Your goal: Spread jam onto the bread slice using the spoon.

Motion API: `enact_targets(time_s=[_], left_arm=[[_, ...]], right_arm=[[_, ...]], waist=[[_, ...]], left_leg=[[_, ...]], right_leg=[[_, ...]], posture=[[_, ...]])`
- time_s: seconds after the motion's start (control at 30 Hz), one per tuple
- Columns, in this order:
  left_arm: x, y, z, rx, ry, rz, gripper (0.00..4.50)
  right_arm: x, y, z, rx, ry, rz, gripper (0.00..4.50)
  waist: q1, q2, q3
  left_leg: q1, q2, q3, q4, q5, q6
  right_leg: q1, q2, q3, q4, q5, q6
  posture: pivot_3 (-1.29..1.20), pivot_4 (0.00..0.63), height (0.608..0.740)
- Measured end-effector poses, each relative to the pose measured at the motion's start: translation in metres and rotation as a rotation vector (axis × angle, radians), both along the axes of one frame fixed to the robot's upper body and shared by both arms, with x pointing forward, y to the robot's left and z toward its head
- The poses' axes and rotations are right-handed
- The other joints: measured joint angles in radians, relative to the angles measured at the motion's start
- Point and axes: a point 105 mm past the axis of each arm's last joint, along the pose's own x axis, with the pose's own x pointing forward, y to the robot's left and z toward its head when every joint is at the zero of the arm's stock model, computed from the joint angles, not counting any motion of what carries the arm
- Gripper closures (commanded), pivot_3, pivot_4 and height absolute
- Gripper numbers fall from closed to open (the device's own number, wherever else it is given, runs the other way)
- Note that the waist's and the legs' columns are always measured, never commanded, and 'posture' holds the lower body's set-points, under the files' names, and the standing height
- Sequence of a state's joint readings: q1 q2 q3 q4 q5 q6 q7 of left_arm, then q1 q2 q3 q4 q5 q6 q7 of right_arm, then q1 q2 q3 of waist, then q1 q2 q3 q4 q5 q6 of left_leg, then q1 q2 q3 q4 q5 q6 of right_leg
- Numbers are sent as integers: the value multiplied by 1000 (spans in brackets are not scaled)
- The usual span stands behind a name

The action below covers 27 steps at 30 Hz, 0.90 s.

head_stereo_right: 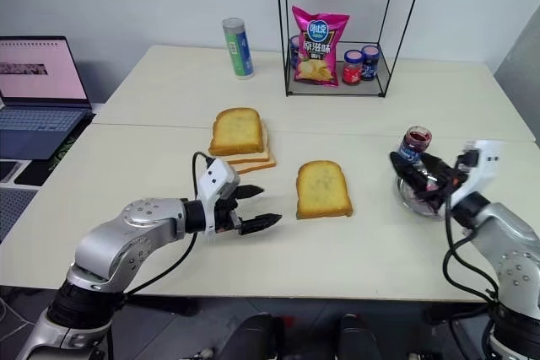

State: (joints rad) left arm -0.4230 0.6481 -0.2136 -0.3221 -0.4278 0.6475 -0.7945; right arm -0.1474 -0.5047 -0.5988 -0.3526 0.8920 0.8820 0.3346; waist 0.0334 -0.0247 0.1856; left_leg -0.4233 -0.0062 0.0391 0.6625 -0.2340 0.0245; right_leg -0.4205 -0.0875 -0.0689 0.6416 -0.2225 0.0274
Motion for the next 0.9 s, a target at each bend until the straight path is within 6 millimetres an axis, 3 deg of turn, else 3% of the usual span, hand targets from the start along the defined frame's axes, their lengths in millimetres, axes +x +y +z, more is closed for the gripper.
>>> enact_targets(time_s=[0.13, 0.33, 0.47, 0.6, 0.9], left_arm=[[1, -27, 21, -5, -156, -129, 34], [5, -57, 35, -45, -242, -234, 34], [8, -67, 34, -41, -260, -258, 34], [10, -68, 31, -36, -253, -262, 34], [9, -61, 25, -33, -231, -220, 34]], right_arm=[[-14, -38, -13, 105, 42, -161, 0], [-26, -66, -42, 264, 116, -280, 0], [-14, -78, -59, 367, 155, -308, 0], [13, -88, -64, 402, 165, -301, 0], [50, -78, -80, 427, 191, -229, 0]], waist=[[-6, 1, 0], [-15, 2, 0], [-21, 3, -1], [-27, 3, 0], [-26, 4, 0]], left_leg=[[0, 1, 0, -1, 0, 0], [2, 1, 1, 0, 0, 0], [4, 1, 3, 1, 0, 1], [4, 1, 4, 0, 1, 2], [3, 2, 5, 0, 1, 2]], right_leg=[[0, 1, 0, 1, 3, 4], [0, 7, 1, 2, 1, 11], [1, 8, 4, 2, 2, 11], [1, 9, 4, 2, 3, 13], [0, 10, 4, 2, 2, 13]], posture=[[0, 150, 740], [0, 150, 740], [0, 150, 740], [0, 150, 740], [0, 150, 740]])
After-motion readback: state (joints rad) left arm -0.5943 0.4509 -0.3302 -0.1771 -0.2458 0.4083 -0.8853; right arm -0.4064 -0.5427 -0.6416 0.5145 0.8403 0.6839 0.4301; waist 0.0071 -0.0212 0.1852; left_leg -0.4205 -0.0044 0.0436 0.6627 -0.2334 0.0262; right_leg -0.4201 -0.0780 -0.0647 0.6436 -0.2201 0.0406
